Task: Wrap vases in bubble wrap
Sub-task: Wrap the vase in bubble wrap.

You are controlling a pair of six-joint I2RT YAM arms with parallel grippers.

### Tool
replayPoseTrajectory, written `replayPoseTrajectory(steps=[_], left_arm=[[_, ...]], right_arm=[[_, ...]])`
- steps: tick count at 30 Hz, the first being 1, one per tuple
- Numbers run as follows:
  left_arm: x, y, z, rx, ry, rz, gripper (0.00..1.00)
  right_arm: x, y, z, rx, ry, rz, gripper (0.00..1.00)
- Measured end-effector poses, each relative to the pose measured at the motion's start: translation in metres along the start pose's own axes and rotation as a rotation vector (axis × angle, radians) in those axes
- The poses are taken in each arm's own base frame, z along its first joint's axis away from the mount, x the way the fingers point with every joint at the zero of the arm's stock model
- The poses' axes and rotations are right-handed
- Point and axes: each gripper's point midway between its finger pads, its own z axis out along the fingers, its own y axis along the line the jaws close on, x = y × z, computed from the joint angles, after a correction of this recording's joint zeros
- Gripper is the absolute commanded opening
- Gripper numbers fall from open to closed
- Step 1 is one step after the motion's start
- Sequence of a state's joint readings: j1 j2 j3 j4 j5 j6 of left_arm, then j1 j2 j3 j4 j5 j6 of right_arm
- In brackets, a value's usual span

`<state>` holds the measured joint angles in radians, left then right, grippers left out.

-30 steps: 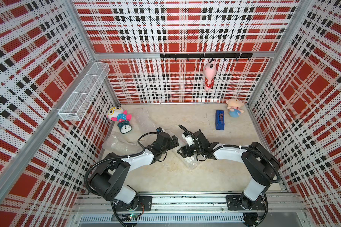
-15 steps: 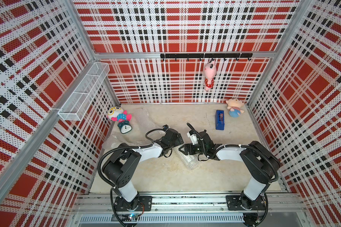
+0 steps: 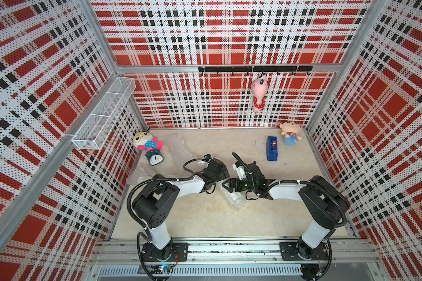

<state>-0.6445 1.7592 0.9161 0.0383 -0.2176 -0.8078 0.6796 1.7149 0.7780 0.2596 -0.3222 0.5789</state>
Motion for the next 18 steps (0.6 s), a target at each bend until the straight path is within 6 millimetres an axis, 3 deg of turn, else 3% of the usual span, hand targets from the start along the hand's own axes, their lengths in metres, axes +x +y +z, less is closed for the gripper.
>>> replayPoseTrajectory(steps=[8, 18], left_arm=[[0.000, -0.003, 0.004, 0.000, 0.002, 0.003, 0.95], [0.001, -0.007, 0.009, 0.001, 0.005, 0.006, 0.96]], right_arm=[[-0.001, -0.005, -0.014, 0.053, -0.010, -0.044, 0.99], [0.005, -0.001, -0.053, 0.185, -0.011, -0.129, 0.99]])
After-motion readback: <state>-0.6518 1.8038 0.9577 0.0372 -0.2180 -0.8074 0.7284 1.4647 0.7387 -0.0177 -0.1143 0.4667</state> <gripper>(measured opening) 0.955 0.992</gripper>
